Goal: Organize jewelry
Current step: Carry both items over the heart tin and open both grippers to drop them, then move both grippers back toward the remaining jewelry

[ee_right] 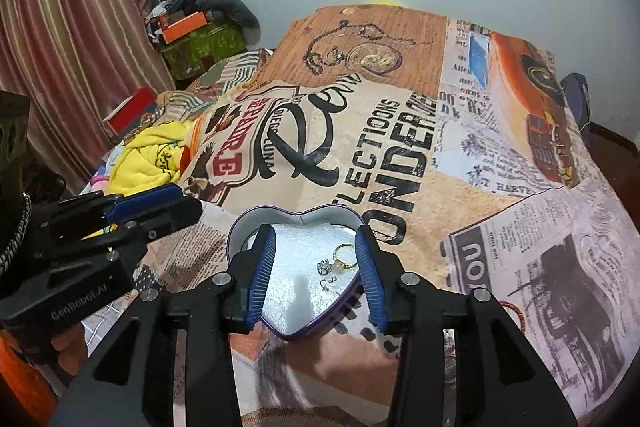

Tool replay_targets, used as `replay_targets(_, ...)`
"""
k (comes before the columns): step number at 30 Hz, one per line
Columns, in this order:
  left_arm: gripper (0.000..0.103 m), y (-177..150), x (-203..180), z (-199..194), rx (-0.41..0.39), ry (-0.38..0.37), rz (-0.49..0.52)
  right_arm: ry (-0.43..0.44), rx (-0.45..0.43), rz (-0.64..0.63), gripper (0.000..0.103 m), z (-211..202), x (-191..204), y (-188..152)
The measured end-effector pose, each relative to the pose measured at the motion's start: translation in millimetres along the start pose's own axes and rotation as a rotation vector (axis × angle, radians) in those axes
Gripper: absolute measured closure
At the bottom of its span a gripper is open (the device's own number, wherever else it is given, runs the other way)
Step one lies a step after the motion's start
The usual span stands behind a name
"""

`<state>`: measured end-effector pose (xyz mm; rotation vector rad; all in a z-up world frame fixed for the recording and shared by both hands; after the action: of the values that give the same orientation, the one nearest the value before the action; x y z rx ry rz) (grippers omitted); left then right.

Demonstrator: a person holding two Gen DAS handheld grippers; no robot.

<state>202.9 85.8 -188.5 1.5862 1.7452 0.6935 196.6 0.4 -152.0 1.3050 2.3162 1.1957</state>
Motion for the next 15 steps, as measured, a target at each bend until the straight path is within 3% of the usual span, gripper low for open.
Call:
replay_targets(6,0.073,3.2,-5.9,-12.0,-0.011,0.006,0.006,-0.029,-0.013,-0.006,0.065,-15.7,-5.5,0.3)
replay_targets(15,0.072,6.5,-38.0,-27.5,-0.015,-0.029,0.030,-0.087,-0.039,0.000,0.065,-49.5,-24.3,-6.6)
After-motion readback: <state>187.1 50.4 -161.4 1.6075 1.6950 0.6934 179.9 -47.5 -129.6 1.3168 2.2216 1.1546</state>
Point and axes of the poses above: each gripper's, at about its wrist camera, not at the fingertips, and z roughly the way its jaws point, x to its left, y to its top, the point moved 9 cm from there along z, roughly the way its jaws point, and after that the axes turned 5 degrees about -x, right-handed, at the moved point
